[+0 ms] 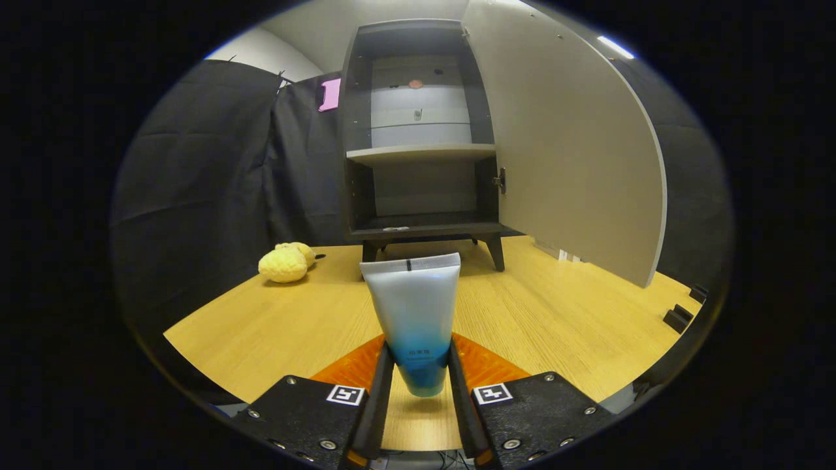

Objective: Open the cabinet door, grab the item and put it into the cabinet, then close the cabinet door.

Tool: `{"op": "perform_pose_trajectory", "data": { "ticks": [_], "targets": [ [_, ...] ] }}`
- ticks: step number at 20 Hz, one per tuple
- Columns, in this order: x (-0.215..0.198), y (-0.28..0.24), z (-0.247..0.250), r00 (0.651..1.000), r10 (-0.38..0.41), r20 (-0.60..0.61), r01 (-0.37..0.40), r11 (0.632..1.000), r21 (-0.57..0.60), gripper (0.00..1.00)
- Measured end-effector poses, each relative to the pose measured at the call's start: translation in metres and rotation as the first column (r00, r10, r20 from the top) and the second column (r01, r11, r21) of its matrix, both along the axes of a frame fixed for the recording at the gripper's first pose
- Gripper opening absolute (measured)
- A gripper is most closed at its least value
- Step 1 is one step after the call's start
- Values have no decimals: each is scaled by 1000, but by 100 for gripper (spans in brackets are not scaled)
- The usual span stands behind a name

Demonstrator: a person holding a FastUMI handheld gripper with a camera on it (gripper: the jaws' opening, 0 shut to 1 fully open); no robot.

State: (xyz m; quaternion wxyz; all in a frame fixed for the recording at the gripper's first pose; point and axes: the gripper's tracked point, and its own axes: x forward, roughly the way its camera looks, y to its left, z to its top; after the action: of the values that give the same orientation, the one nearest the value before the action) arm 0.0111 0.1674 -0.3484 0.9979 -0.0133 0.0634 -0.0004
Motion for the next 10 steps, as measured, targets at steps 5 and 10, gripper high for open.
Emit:
{"op": "perform_pose_trajectory", "data": {
  "ticks": [5,10],
  "targets": [
    [10,-7,69,1000,-18,18,19,999,-30,46],
    [24,-11,130,995,-94,15,95,994,-53,46]
  ]
}}
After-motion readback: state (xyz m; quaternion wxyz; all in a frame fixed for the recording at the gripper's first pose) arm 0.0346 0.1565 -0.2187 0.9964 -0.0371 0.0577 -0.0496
